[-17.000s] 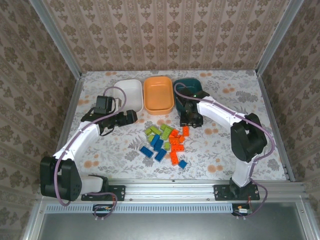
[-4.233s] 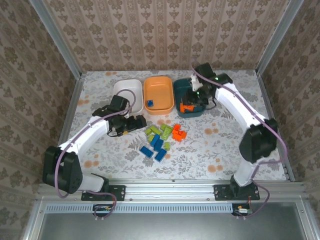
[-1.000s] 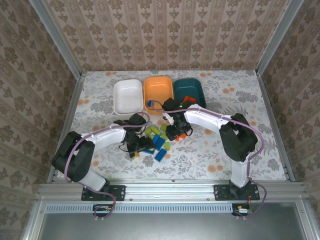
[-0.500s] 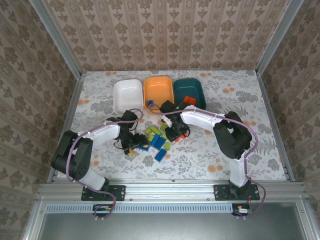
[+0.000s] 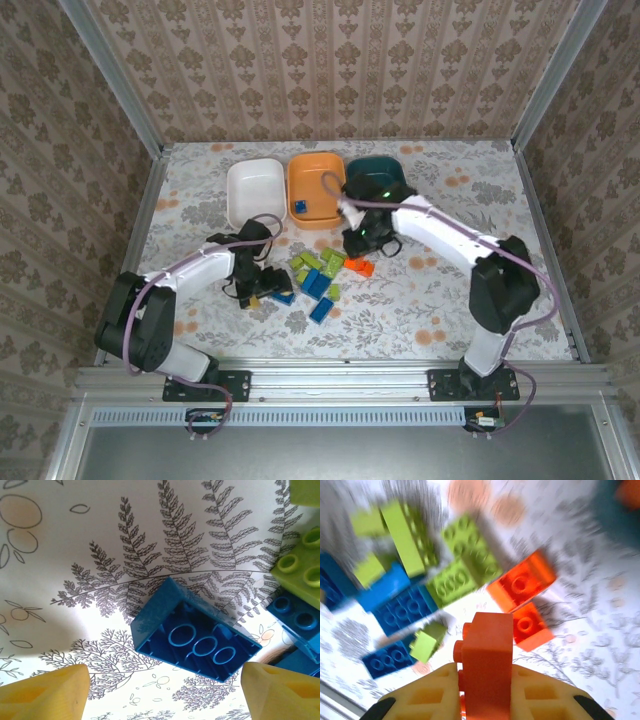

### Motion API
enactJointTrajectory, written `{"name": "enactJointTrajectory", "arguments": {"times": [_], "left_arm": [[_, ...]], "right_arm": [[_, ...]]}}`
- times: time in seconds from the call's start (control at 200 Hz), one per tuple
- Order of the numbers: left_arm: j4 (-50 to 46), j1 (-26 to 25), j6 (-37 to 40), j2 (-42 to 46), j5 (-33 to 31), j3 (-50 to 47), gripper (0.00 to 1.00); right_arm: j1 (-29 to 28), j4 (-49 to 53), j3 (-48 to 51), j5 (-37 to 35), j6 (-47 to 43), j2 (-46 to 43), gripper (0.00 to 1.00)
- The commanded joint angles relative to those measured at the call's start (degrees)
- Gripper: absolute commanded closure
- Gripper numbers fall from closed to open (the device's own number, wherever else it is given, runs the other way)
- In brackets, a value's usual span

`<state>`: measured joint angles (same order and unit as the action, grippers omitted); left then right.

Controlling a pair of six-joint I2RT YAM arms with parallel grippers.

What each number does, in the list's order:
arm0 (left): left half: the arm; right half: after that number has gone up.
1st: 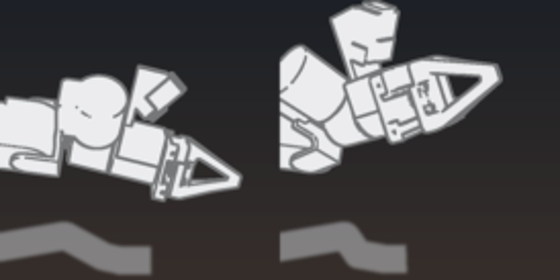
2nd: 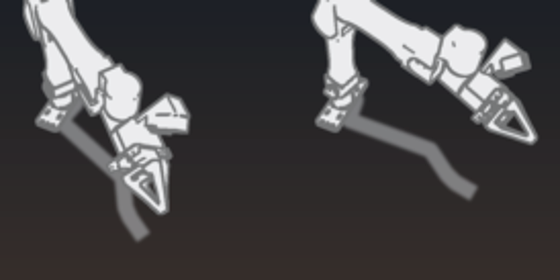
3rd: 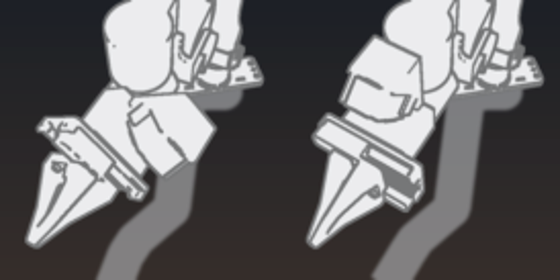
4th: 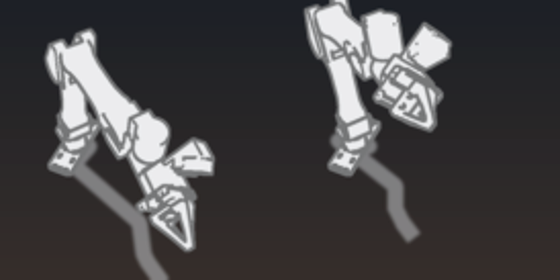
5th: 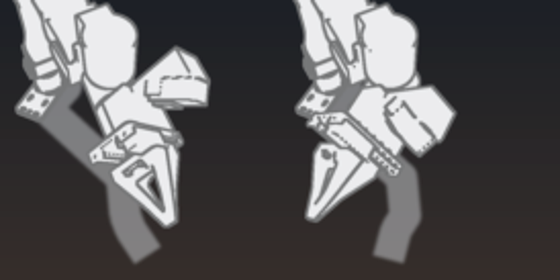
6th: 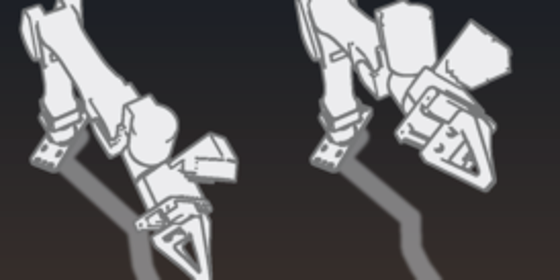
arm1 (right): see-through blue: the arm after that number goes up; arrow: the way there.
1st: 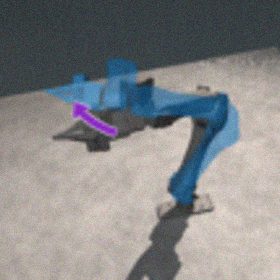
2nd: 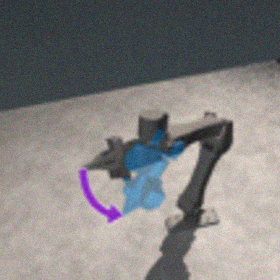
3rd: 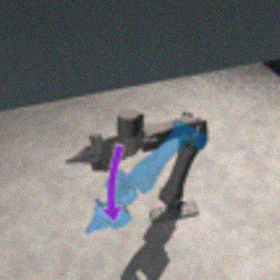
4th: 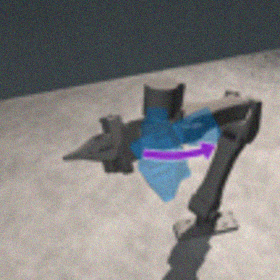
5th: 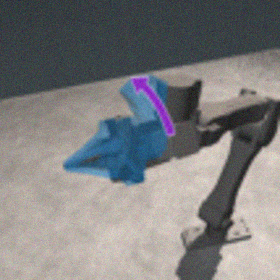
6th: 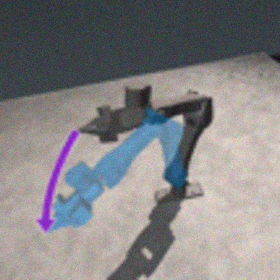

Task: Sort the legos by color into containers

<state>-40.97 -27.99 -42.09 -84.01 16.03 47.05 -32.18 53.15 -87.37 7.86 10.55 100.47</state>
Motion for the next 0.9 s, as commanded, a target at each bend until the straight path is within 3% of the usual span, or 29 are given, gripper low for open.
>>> {"name": "enactJointTrajectory", "arguments": {"times": [0.0, 0.37, 0.615, 0.68, 0.815, 0.895], "left_arm": [[0.8, 0.3, -3.1, 1.0, -1.4, 1.2, 0.19], [18.5, 1.0, -31.4, 4.1, 0.8, -8.7, 0.16], [20.2, 0.9, -36.6, 1.8, 1.3, -9.3, 0.18], [21.4, 0.9, -38.0, 1.1, 1.6, -9.7, 0.2], [22.6, 0.8, -39.1, -0.5, 2.2, -9.2, 0.23], [22.5, 0.8, -39.1, -1.9, 2.5, -8.1, 0.25]], "right_arm": [[5.2, 2.2, -5.7, 3.1, 5.2, -0.4, 0.78], [13.3, 1.2, -23.5, -6.2, 13.8, 19.8, 0.78], [13.7, 1.0, -24.6, -7.2, 13.7, 25.1, 0.77], [13.6, 0.9, -24.1, -6.8, 13.5, 25.3, 0.73], [13.7, 1.1, -23.4, -6.6, 12.8, 23.7, 0.47], [13.7, 1.2, -22.6, -6.6, 12.6, 21.6, 0.4]]}}
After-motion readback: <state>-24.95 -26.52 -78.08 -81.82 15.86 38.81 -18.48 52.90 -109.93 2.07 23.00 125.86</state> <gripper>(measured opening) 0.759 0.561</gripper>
